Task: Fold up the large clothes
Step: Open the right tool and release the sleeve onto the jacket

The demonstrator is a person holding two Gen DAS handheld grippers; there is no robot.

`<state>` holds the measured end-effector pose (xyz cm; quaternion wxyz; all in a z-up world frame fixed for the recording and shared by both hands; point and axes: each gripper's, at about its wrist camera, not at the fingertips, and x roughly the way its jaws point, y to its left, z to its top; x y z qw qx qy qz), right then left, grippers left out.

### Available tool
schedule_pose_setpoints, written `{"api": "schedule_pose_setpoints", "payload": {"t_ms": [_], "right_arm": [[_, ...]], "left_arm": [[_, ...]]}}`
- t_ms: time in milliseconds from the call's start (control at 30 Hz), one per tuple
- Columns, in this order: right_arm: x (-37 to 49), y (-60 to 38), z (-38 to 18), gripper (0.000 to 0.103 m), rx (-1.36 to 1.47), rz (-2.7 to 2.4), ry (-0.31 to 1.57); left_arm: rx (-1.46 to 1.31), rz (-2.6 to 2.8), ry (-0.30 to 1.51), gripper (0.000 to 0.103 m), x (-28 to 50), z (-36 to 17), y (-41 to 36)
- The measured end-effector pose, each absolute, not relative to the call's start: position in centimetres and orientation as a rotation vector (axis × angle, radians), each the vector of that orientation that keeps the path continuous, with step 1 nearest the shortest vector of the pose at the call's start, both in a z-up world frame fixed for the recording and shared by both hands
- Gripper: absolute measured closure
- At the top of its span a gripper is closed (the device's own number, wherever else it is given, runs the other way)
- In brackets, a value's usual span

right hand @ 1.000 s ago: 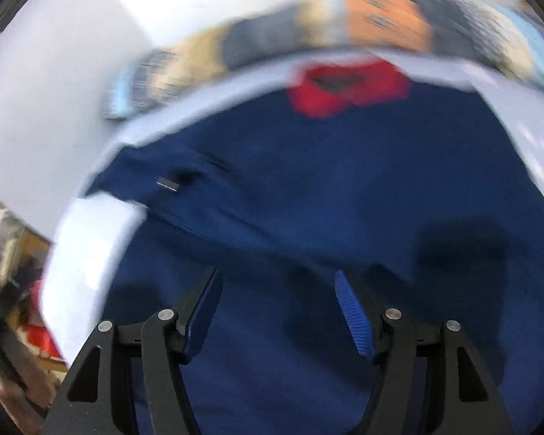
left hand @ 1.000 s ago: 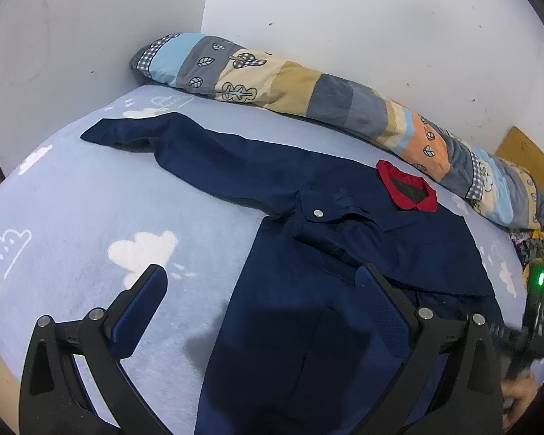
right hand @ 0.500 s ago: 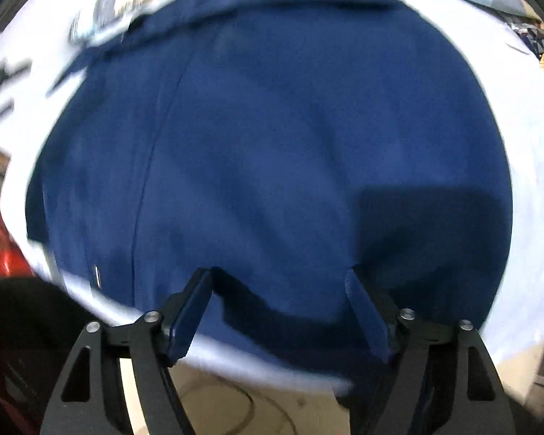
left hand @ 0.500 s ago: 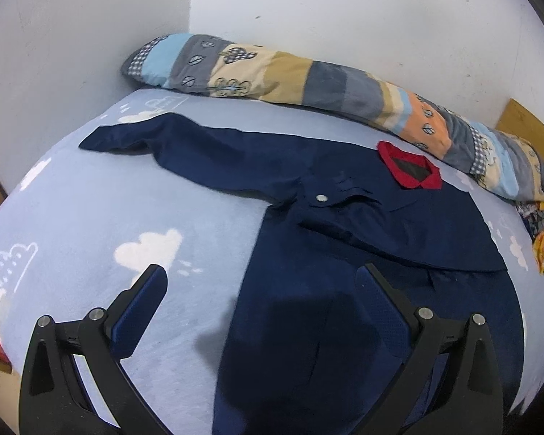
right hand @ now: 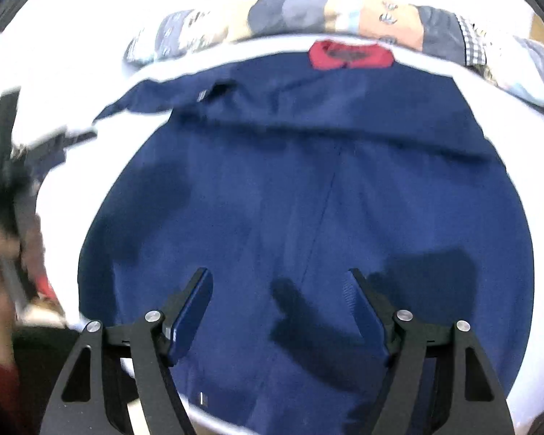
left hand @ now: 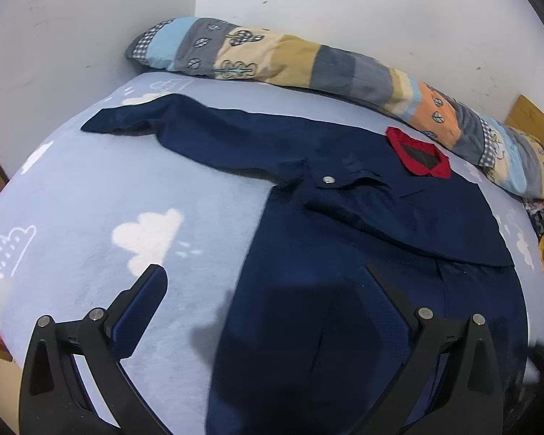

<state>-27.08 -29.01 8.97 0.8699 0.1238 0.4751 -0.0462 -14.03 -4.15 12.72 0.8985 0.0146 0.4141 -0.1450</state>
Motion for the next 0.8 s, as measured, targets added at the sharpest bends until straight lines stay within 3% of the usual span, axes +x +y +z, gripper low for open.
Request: {"api": "schedule_pose_setpoints", "payload": {"t_ms": [167, 333, 433, 800], "right_arm": [[-23.2, -33.4, 8.4, 0.026, 0.408, -0.193, 0.943], [-20.8, -36.8, 3.6, 0.027, 0.585, -0.28, 1.056], [-20.6, -37.2, 4.2, 0.028, 0.702, -0.223, 1.018], [-21.2, -37.7, 5.4, 0.028, 0.699, -0.203, 0.984]], "left_arm": [[0.071, -0.332, 0.86, 0.0, -13.8, 12.6, -6.5], [0.129, -0.358, 0.891, 0.0, -12.8, 11.5, -9.8], [0.136, -0.349, 0.903, 0.0, -11.3, 11.4, -12.1], [0.171, -0.356, 0.862, 0.0, -11.6, 12.4, -15.6]]}}
